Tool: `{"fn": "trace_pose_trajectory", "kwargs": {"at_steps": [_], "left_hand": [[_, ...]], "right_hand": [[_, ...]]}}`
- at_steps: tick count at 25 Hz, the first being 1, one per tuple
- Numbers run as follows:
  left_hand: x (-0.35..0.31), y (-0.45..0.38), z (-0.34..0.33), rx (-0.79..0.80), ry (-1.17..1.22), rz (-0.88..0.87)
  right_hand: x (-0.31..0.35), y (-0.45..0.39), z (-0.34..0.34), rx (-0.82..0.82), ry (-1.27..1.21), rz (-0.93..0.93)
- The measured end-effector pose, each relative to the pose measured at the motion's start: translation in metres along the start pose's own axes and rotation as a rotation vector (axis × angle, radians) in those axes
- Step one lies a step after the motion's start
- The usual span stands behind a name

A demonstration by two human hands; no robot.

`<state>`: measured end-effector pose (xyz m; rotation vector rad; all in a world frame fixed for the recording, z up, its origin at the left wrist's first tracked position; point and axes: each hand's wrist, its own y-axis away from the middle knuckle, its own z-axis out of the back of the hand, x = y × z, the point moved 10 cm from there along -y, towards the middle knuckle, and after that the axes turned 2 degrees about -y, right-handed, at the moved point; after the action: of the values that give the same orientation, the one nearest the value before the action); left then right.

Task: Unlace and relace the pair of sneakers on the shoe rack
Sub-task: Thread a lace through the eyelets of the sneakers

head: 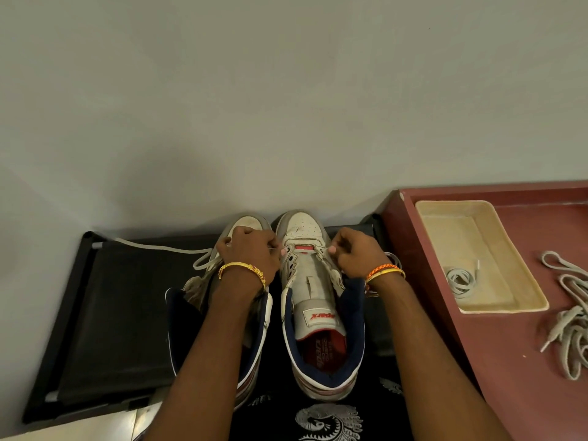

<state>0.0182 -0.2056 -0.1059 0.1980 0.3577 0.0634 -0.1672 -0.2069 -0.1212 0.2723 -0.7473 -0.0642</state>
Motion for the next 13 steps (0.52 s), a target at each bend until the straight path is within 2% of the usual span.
{"fn": "trace_pose_trajectory", "kwargs": {"at_steps": [8,10,13], "left_hand": [[0.001,0.001,0.002,-0.025,0.007,0.011],[-0.001,0.005,0.012,-0.013,0.172,0.004],[-0.011,0.012,0.059,0.054,0.585,0.006]], "right_hand": [[-0.015,0.0,0.004,-0.096,-0.151,-0.091],[-0.012,0.007,0.006,-0.112,-0.31,-0.118],[0.018,0.023,0.033,-0.119,-0.545,-0.097]]}}
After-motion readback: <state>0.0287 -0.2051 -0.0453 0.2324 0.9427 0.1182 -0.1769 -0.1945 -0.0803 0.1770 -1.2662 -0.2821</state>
